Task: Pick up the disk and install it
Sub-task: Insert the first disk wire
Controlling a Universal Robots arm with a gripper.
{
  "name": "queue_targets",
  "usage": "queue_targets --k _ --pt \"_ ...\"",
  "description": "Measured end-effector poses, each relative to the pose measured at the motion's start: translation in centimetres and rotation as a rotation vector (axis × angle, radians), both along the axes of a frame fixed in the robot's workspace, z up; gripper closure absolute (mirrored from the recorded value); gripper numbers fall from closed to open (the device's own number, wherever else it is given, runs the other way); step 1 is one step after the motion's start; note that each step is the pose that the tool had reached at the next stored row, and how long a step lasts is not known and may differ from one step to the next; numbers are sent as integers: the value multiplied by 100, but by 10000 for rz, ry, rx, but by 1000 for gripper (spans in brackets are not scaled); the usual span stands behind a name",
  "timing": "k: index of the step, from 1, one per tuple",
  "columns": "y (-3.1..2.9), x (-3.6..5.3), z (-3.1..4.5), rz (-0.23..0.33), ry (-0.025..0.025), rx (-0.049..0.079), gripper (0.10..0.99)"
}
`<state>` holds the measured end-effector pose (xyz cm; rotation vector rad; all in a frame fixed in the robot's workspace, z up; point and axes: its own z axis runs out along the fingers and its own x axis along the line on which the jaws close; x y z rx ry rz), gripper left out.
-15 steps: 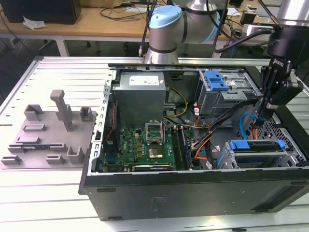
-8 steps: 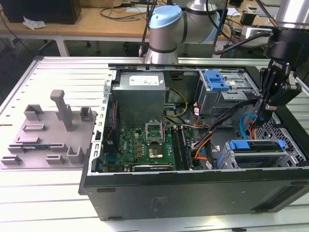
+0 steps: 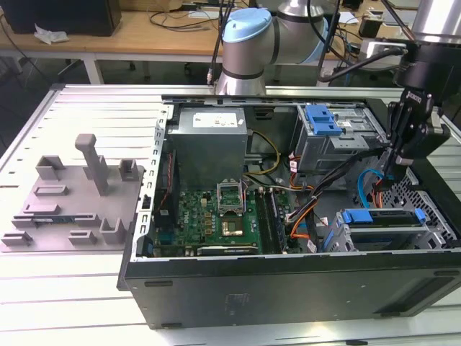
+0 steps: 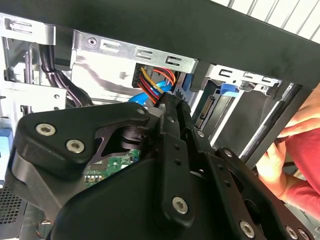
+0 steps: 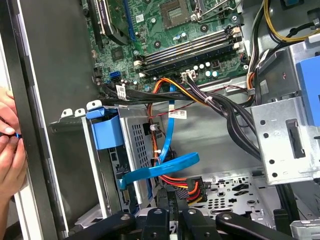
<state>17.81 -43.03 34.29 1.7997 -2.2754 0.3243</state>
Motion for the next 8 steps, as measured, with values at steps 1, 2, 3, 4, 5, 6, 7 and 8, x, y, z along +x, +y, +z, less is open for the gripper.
queue_targets --k 1,2,3,4,5,6,7,8 --pt "-8 -4 0 -1 0 0 918" --pt "-16 -8 0 0 -1 0 918" --pt "-25 -15 1 1 -3 5 918" --pt "-42 -27 7 0 -18 36 918" --pt "-52 -33 12 1 -29 63 918" --pt "-62 -37 19 1 -41 94 918" --pt "-77 -39 28 0 -55 147 918" --pt "-89 -39 32 1 -65 194 918"
